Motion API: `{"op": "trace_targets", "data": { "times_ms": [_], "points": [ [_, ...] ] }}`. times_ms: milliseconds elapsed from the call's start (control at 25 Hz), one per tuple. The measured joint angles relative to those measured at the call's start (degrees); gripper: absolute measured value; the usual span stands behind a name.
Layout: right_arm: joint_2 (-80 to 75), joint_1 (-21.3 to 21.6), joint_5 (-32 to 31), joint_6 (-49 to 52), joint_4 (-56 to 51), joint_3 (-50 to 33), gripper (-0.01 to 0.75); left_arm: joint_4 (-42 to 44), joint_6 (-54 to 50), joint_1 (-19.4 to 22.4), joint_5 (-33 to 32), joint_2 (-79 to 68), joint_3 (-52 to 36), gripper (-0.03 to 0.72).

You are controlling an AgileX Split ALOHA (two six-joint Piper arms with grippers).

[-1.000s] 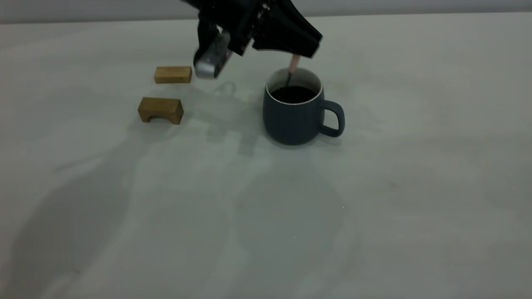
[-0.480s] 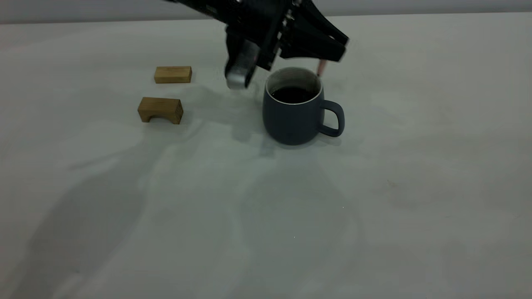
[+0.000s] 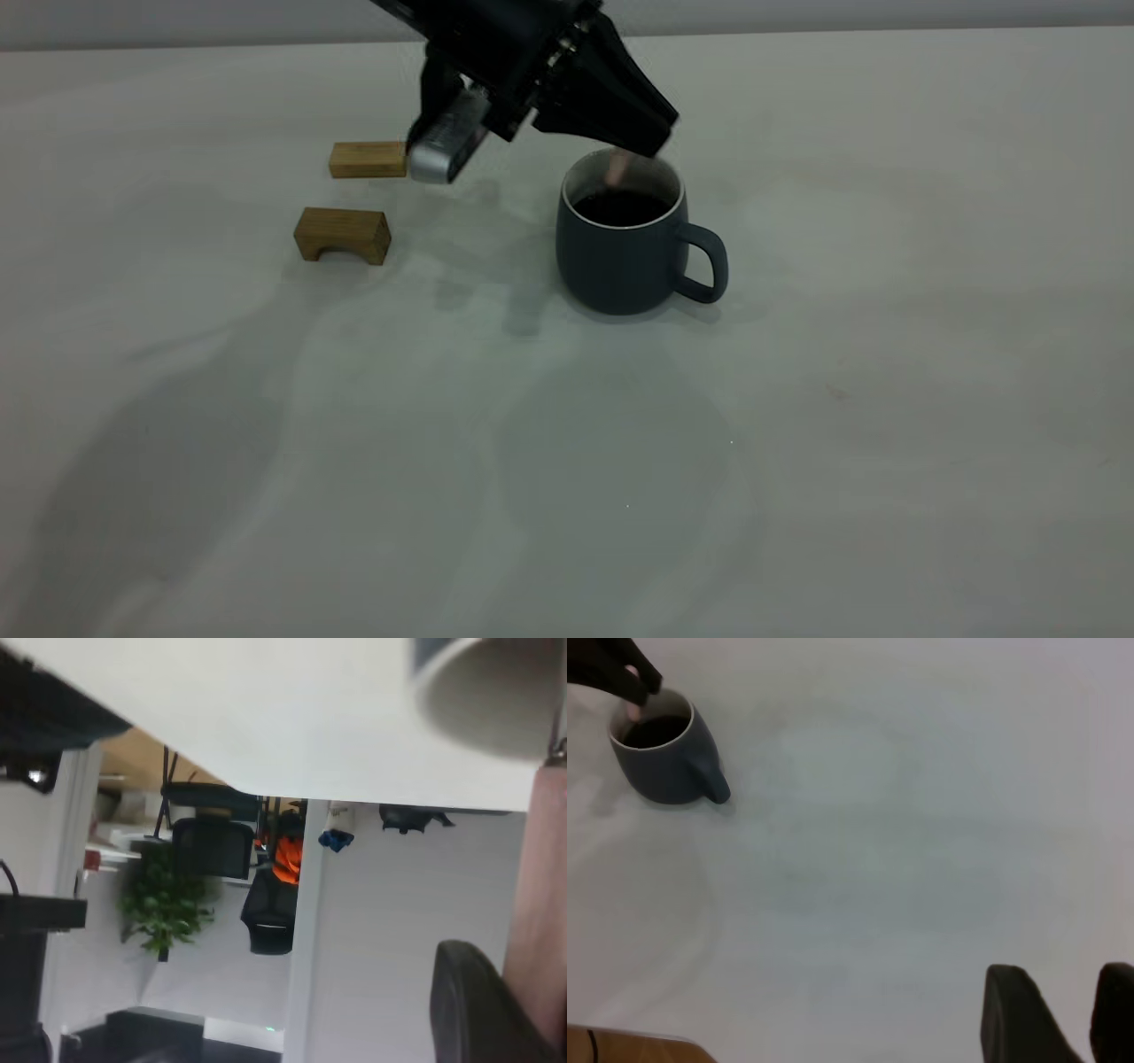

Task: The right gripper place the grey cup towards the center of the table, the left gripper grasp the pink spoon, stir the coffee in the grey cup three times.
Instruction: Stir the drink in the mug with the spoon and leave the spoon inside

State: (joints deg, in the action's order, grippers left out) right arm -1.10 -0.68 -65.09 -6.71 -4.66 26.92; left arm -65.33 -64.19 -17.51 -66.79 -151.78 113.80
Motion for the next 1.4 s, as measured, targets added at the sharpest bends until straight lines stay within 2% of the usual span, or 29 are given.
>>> {"op": "trace_targets", "data": {
  "times_ms": [200, 400, 640, 960, 1240, 1400],
  "points": [
    [0.0, 0.0, 0.0, 0.0, 0.0, 0.0, 0.241, -3.1, 5.9, 0.1, 2.0, -0.9, 0.4, 0.153],
    [0.0, 0.0, 0.0, 0.0, 0.0, 0.0, 0.241, -8.0, 7.4, -2.0, 1.1, -2.0, 0.4, 0.153],
    [0.0, 0.0, 0.0, 0.0, 0.0, 0.0, 0.241, -5.3, 0.7, -3.1, -0.1, -2.1, 0.4, 0.152],
    [0.0, 0.0, 0.0, 0.0, 0.0, 0.0, 0.241, 1.6, -4.6, -1.0, -0.1, -1.0, 2.7, 0.147],
    [0.0, 0.0, 0.0, 0.0, 0.0, 0.0, 0.241, 2.3, -1.8, -0.5, 0.4, -1.0, 3.0, 0.128],
    [0.0, 0.0, 0.0, 0.0, 0.0, 0.0, 0.241, -0.8, 5.0, -1.3, 2.0, -1.1, 3.0, 0.122]
  ]
}}
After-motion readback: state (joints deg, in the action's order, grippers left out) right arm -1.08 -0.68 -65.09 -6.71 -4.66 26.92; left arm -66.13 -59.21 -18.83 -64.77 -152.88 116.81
